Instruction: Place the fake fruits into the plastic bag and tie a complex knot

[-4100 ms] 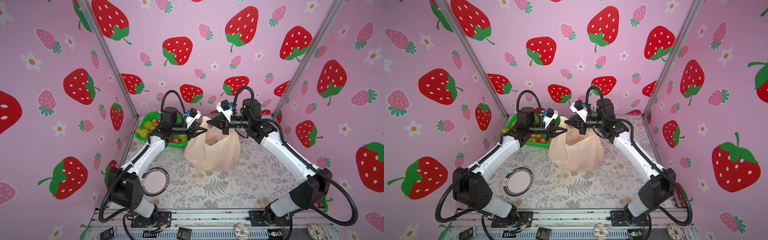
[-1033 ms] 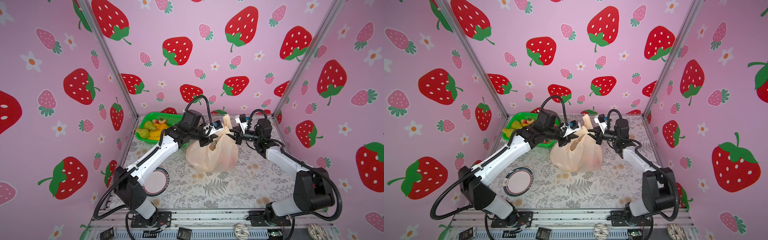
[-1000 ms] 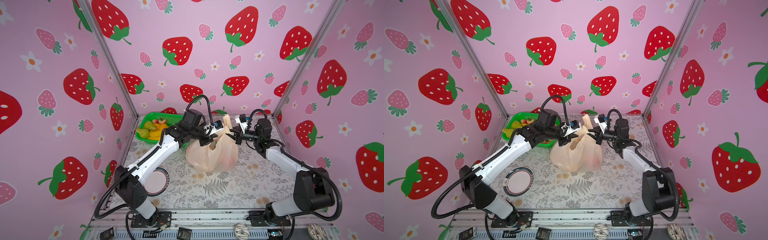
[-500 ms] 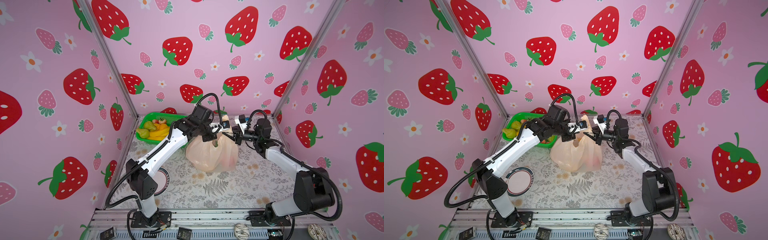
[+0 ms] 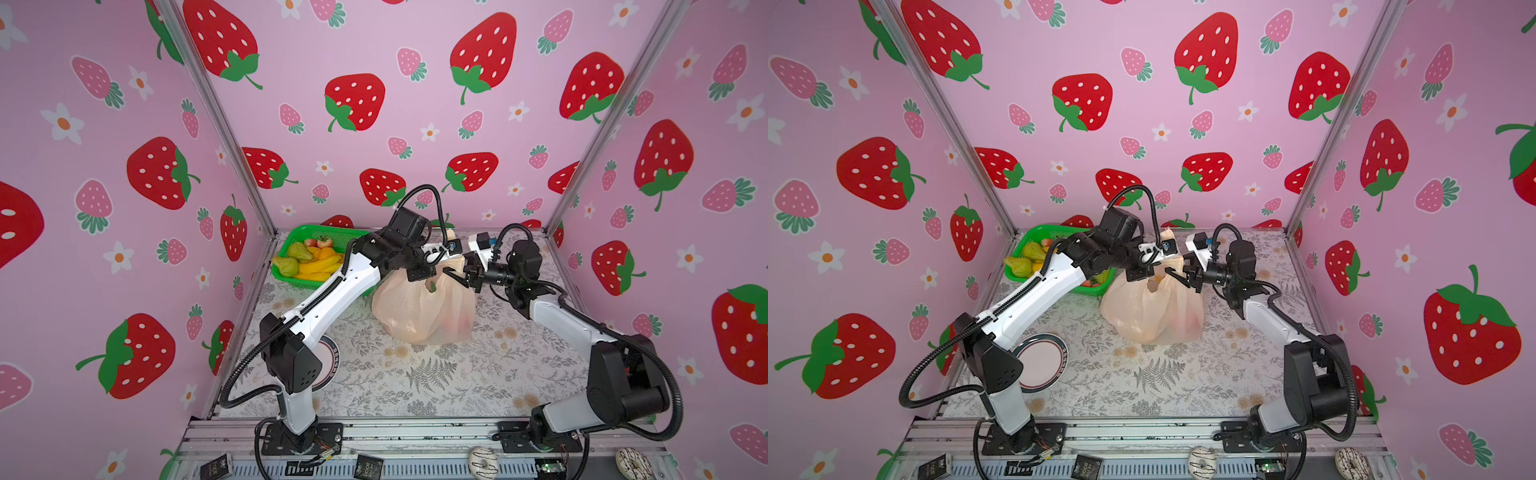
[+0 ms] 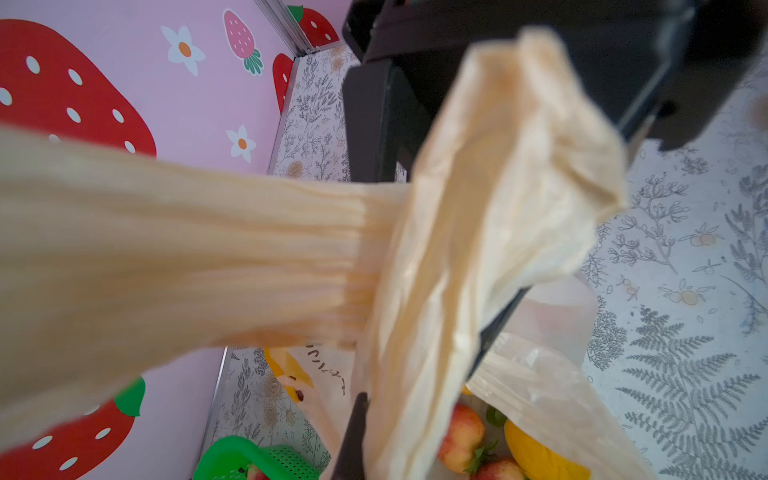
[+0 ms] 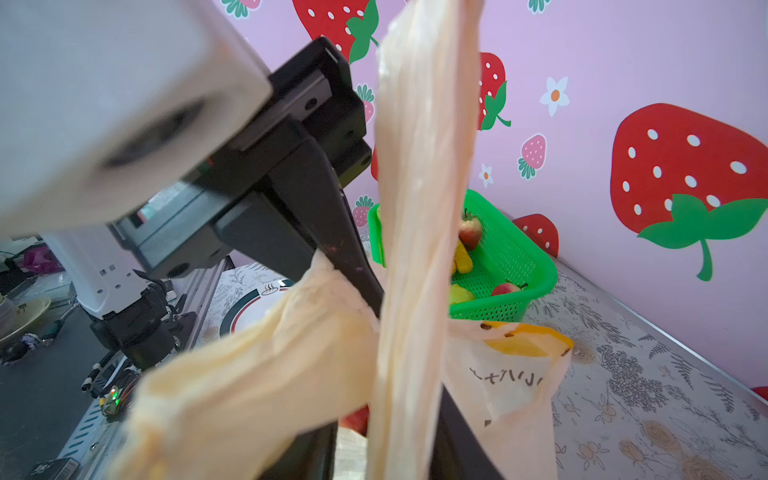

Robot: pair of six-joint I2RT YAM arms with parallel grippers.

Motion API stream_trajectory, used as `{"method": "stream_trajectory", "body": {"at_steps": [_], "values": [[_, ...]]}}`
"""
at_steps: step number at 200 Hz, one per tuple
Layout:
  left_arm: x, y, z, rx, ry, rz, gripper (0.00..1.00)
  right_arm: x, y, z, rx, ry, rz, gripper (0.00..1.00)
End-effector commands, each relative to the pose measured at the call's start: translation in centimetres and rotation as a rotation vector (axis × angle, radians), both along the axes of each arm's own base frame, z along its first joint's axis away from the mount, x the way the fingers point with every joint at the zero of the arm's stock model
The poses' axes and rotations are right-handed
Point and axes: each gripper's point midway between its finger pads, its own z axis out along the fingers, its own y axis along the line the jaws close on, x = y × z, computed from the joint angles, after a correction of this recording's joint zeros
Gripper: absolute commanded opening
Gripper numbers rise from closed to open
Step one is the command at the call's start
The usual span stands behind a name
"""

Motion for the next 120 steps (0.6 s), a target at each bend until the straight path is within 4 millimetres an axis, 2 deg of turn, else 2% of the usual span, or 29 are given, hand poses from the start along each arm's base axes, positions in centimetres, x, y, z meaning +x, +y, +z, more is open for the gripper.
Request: {"method": "stream_trajectory", "body": {"at_steps": [1,36,120], "values": [[-0.2,-0.4,1.3,-0.036,0.006,-0.016,0.00,-0.2,0.0,0.2,0.004,-0.045,-0.003,0.40],[-0.1,-0.2,1.2,-0.079,0.055,-0.015,0.00,0.1,0.0,0.1,0.008,-0.043,-0.012,0.49],[0.9,0.4,-0.3,-0.074,0.096,0.019,0.00,-0.1,-0.1,0.7,0.048,-0.053,-0.012,0.51]]}}
